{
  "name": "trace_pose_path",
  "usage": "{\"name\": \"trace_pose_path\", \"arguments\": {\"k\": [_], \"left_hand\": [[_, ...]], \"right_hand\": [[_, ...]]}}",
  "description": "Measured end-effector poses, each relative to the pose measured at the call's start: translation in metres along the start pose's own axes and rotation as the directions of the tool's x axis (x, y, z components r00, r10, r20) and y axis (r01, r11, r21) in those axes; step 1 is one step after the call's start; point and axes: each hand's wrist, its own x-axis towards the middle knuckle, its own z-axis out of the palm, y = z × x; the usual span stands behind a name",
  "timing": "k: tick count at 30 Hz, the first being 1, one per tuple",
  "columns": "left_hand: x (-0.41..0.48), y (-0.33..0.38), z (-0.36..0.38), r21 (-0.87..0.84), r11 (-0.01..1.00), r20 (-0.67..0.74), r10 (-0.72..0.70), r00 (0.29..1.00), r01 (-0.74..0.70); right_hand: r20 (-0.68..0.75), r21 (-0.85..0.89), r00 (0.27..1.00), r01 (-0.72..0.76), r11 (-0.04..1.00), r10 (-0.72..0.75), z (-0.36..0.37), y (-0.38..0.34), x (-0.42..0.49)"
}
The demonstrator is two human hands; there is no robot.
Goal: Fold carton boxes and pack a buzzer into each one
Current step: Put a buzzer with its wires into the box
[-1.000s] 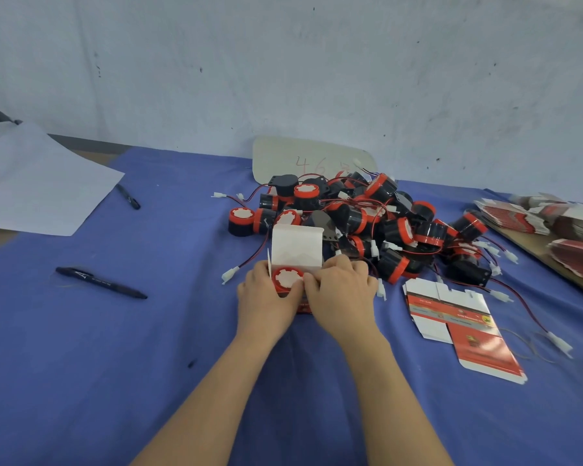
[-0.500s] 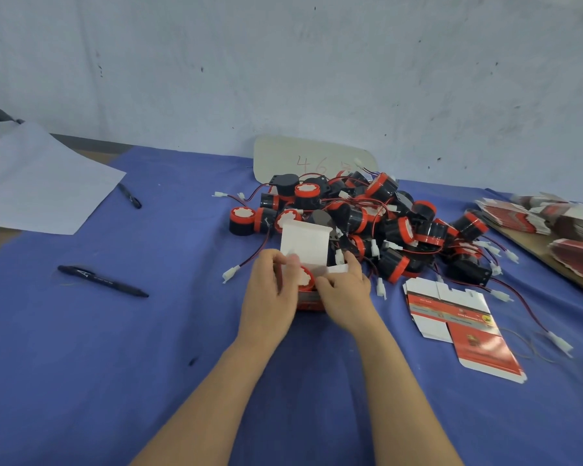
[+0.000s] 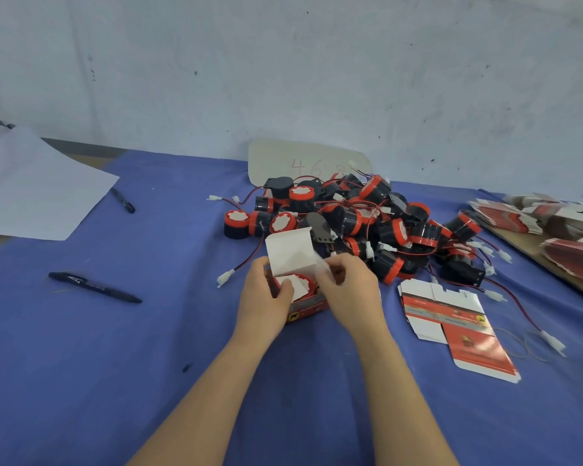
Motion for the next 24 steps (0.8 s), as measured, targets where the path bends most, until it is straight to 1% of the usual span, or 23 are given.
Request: {"name": "trace_pose_path", "arguments": {"k": [1, 4, 7, 11, 14, 16, 19, 22, 23, 24], "left_hand": [[0.0, 0.0, 0.0, 0.005, 1.0, -0.003, 0.012, 1.0, -0.012], [0.002, 0.001, 0.001, 0.022, 0.999, -0.011, 0.026, 1.0, -0.026], [0.003, -0.001, 0.002, 0.023, 1.0, -0.004, 0.022, 1.0, -0.022], [0.001, -0.001, -0.001, 0.013, 0.998, 0.015, 0.058, 0.998, -0.058], [-0.002, 0.002, -0.002, 0.039, 0.986, 0.037, 0.161, 0.986, -0.162], [-0.003, 0.004, -0.004, 0.062, 0.973, 0.088, 0.215, 0.973, -0.221], [-0.003, 0.003, -0.01, 0.034, 0.976, 0.174, 0.205, 0.963, -0.214], [-0.005, -0.001, -0.013, 0.038, 0.978, 0.292, 0.187, 0.938, -0.207], [-0.006, -0.002, -0.012, 0.064, 0.97, 0.331, 0.201, 0.922, -0.235], [-0.006, -0.002, -0.012, 0.102, 0.956, 0.357, 0.223, 0.907, -0.275]], "right_hand": [[0.027, 0.034, 1.0, 0.005, 0.999, -0.005, -0.004, 0.001, 0.001], [0.104, 0.116, 0.993, -0.066, 0.991, 0.054, -0.014, 0.007, 0.004], [0.173, 0.125, 0.984, -0.073, 0.99, 0.051, -0.011, 0.013, 0.005], [0.17, 0.125, 0.98, -0.123, 0.985, 0.101, -0.002, 0.017, 0.005], [0.177, 0.176, 0.981, -0.105, 0.979, 0.074, -0.003, 0.017, 0.006], [0.18, 0.2, 0.982, -0.086, 0.976, 0.05, -0.005, 0.016, 0.004], [0.192, 0.199, 0.981, -0.055, 0.979, 0.016, -0.006, 0.014, 0.003], [0.284, 0.064, 0.958, 0.014, 0.998, -0.032, -0.01, 0.011, 0.002], [0.332, 0.043, 0.943, 0.021, 0.999, -0.035, -0.014, 0.011, 0.002], [0.388, 0.059, 0.921, 0.015, 0.998, -0.037, -0.018, 0.01, 0.001]]}}
